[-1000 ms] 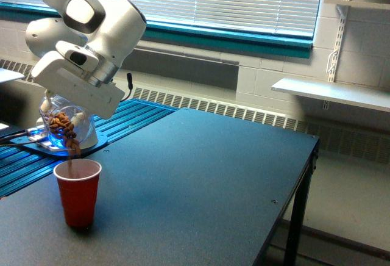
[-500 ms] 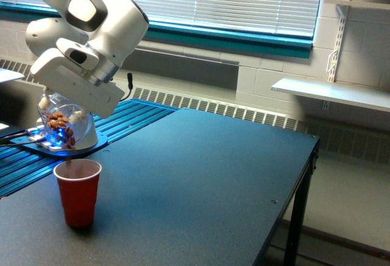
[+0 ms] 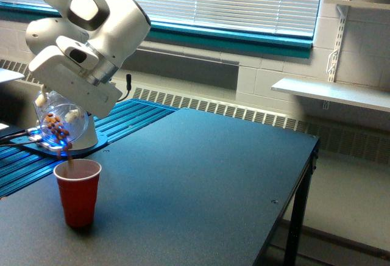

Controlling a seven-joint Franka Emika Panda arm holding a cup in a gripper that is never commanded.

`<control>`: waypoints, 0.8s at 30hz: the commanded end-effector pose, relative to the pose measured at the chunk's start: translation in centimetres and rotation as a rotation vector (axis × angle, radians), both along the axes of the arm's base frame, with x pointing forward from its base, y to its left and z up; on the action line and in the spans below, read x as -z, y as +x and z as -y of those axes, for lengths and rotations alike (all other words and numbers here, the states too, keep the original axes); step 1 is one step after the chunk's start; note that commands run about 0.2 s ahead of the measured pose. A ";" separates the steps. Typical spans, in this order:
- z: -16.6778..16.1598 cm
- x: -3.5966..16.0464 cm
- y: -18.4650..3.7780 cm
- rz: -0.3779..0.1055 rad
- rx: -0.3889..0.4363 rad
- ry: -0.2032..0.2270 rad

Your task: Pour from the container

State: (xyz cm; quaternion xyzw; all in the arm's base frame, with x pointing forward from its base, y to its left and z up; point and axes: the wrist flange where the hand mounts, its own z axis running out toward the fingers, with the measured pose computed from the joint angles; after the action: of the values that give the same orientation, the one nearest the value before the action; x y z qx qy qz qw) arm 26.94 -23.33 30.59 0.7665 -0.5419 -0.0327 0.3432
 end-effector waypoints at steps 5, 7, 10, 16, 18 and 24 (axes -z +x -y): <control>0.0 -0.3 0.8 -0.031 -0.029 0.008; -0.1 -0.4 0.9 -0.041 -0.029 0.009; -0.2 -0.5 1.1 -0.050 -0.027 0.016; -0.2 -0.6 1.1 -0.069 -0.037 0.023; -0.2 -0.6 1.1 -0.068 -0.038 0.027; -0.3 -0.6 1.2 -0.057 -0.041 0.040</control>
State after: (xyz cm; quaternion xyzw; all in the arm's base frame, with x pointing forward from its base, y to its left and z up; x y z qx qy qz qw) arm 27.86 -23.18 31.15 0.7745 -0.5253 -0.0538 0.3484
